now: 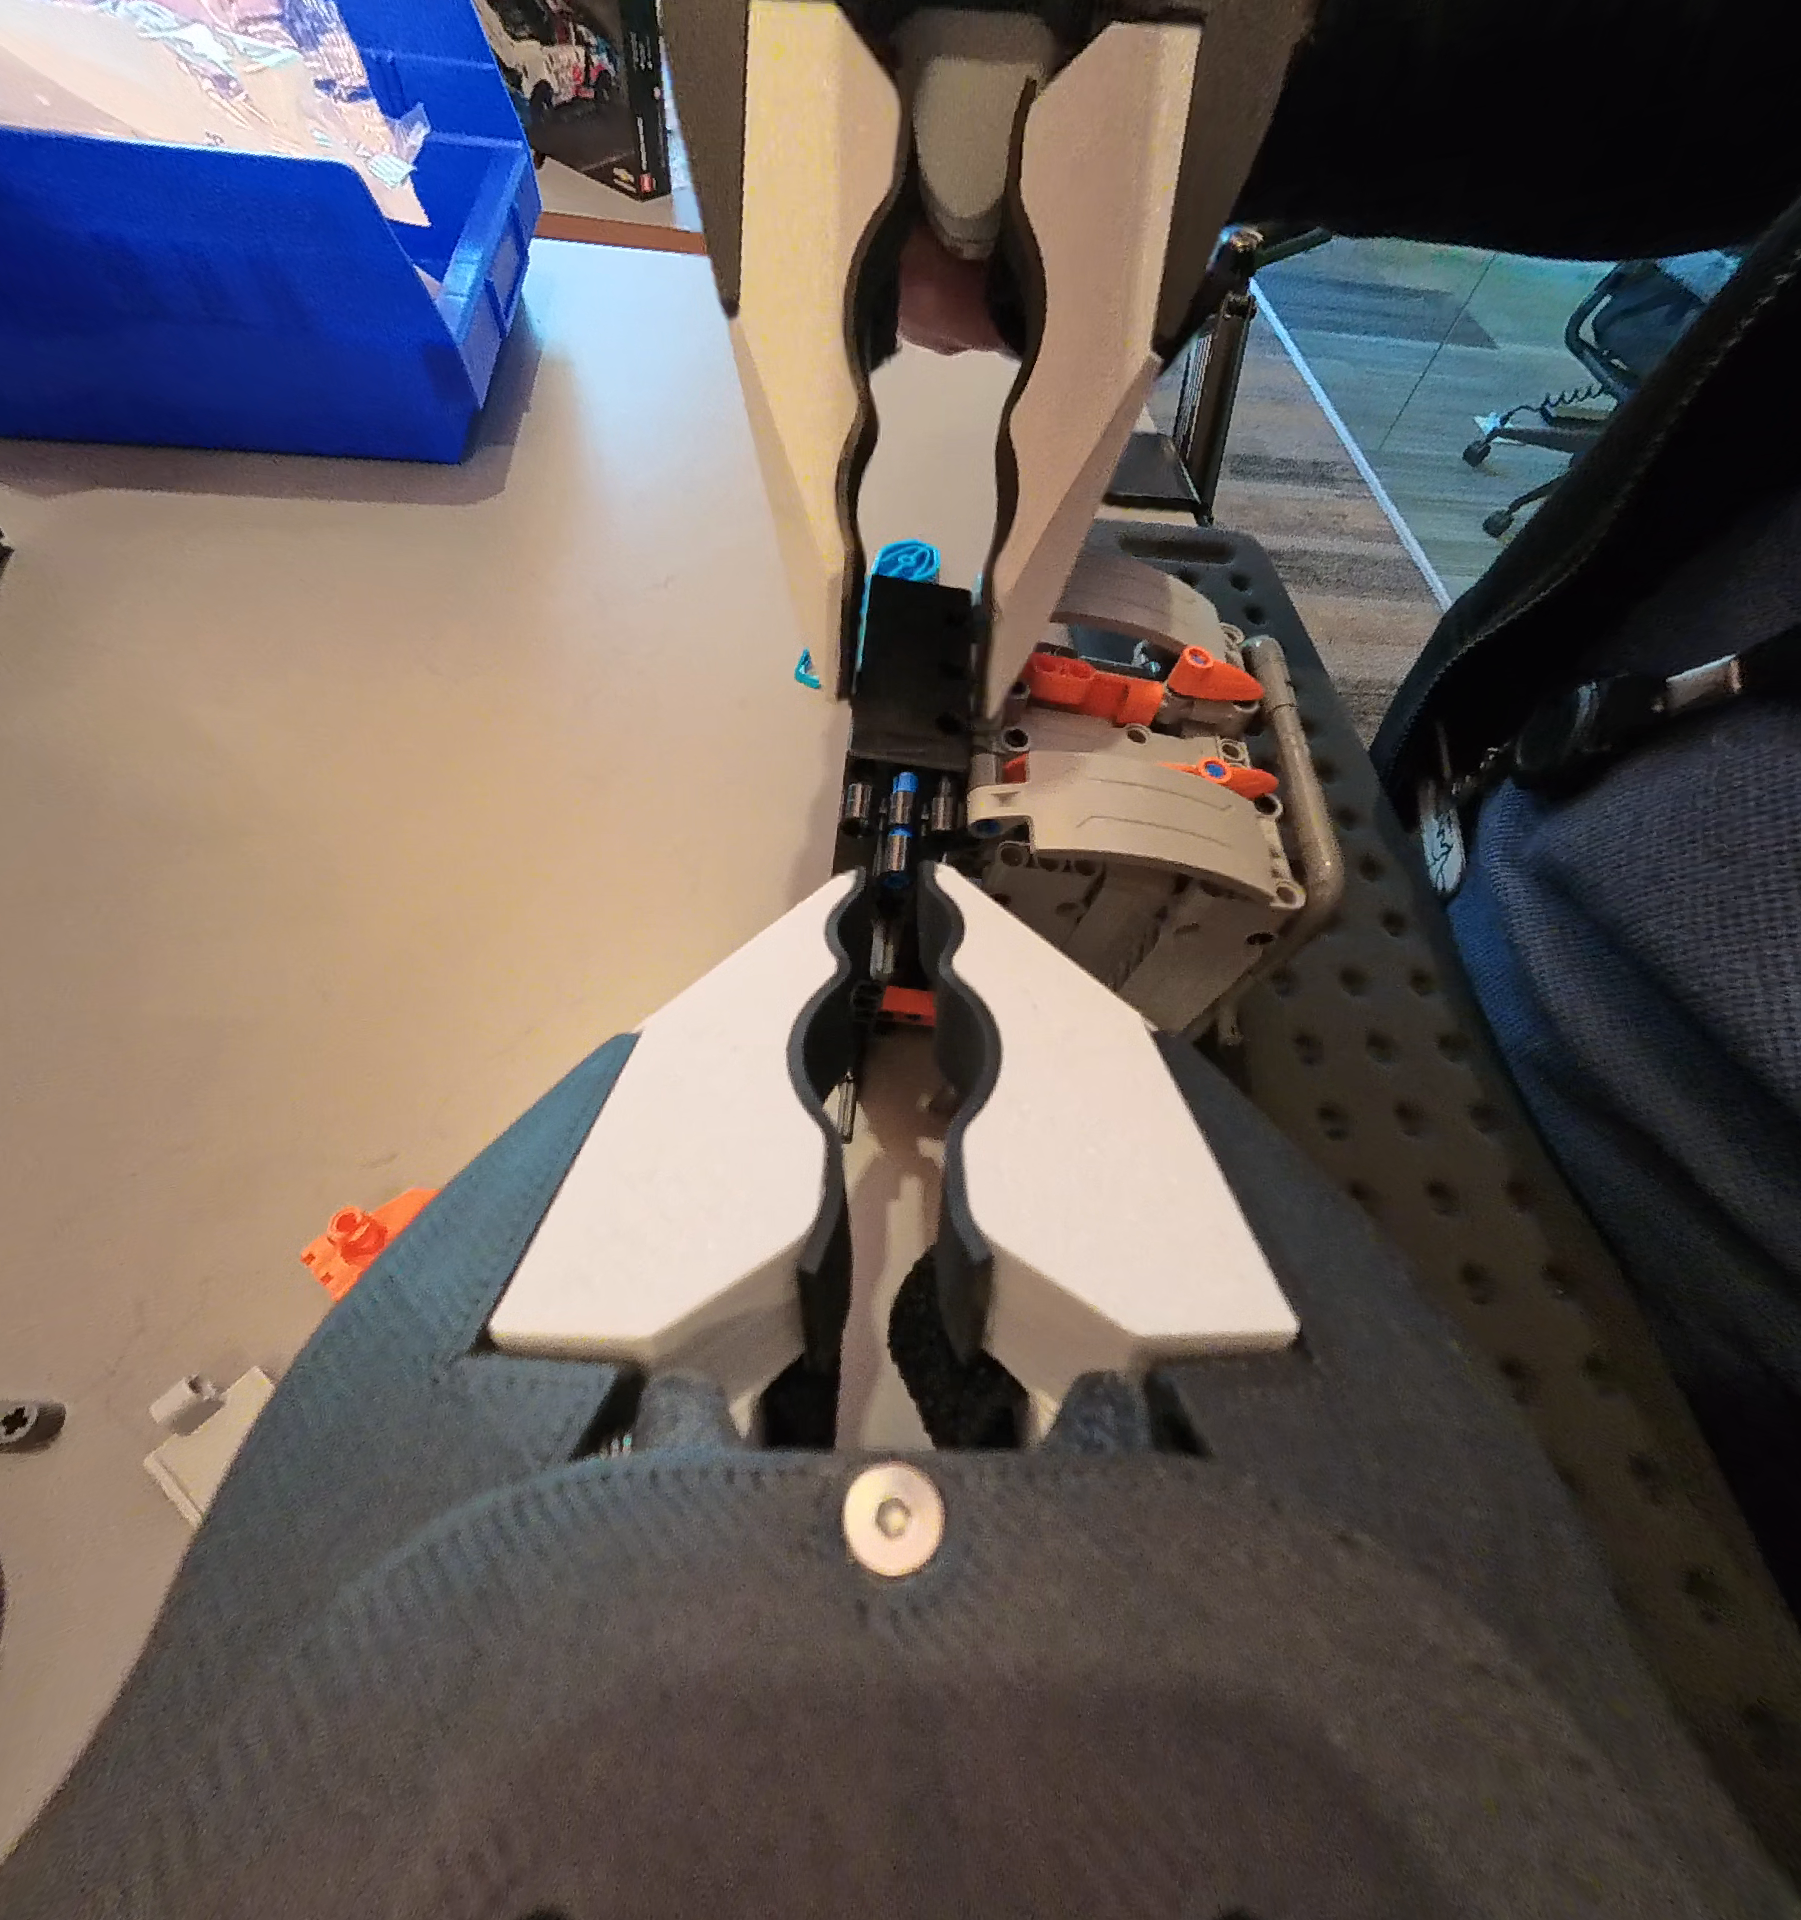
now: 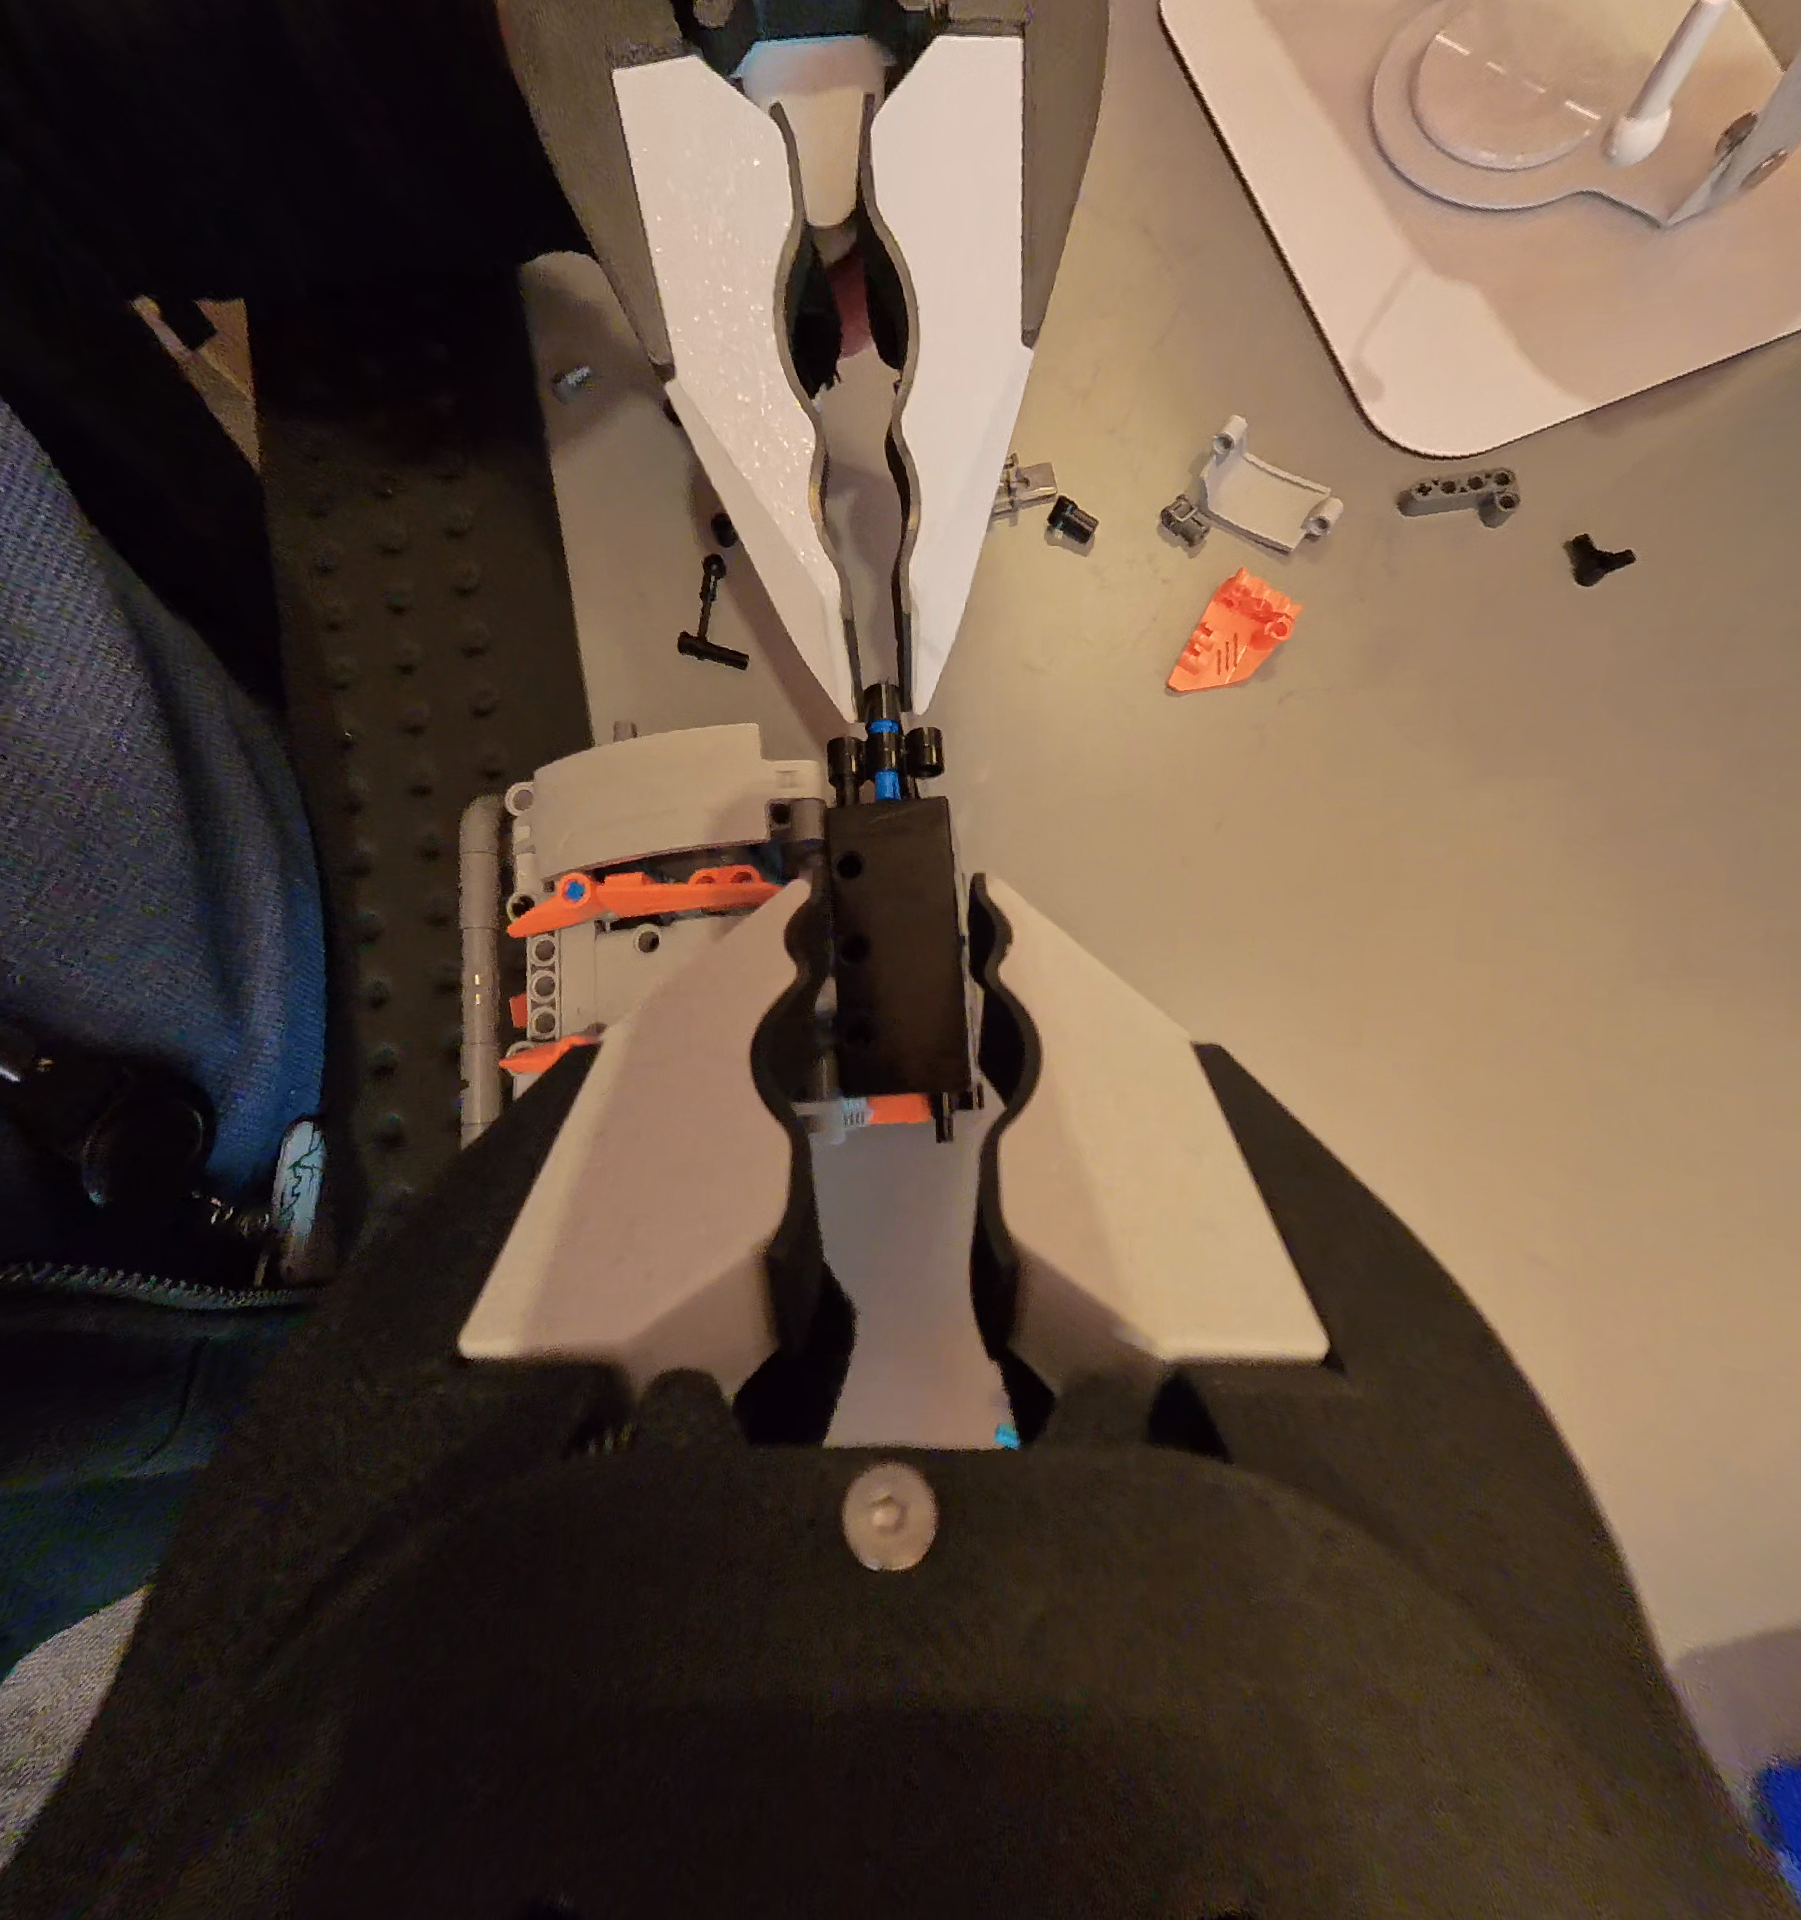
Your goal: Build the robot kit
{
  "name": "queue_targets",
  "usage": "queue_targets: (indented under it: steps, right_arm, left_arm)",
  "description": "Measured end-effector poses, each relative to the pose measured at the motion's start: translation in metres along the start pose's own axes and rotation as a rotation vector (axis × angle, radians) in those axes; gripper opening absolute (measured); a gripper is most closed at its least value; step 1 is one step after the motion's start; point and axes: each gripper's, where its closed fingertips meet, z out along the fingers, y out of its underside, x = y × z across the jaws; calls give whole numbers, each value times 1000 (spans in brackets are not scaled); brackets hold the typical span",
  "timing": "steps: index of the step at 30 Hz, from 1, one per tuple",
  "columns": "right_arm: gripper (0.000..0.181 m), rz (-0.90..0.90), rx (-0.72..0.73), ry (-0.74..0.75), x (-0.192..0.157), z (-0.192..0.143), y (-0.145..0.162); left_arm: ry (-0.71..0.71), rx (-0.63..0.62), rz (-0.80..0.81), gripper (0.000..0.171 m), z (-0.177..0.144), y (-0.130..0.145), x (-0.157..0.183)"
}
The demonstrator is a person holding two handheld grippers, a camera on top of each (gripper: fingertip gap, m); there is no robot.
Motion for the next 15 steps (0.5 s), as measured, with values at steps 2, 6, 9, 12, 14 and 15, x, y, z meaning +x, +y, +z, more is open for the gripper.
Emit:
queue_targets:
  steps: [2, 6, 9, 12, 14, 15]
  right_arm:
    - [24, 7, -6, 13, 3, -3, 1]
    - [27, 16, -33, -2, 2, -3, 8]
    - [22, 0, -39, -17, -1, -3, 8]
    - [22, -7, -47, -21, -2, -2, 8]
    - [22, -17, -53, -9, -2, -2, 8]
    - [22, -19, -54, -6, -2, -2, 8]
  left_arm:
    - [-3, -4, 11, 6, 0, 0, 0]
    - [15, -4, 1, 6, -1, 1, 1]
    - [22, -8, -8, 7, 0, 3, 1]
    - [15, -39, 9, 7, 3, 6, 2]
    - [-9, -48, 40, 6, 3, 6, 1]
    - [-11, -51, 45, 6, 3, 6, 1]
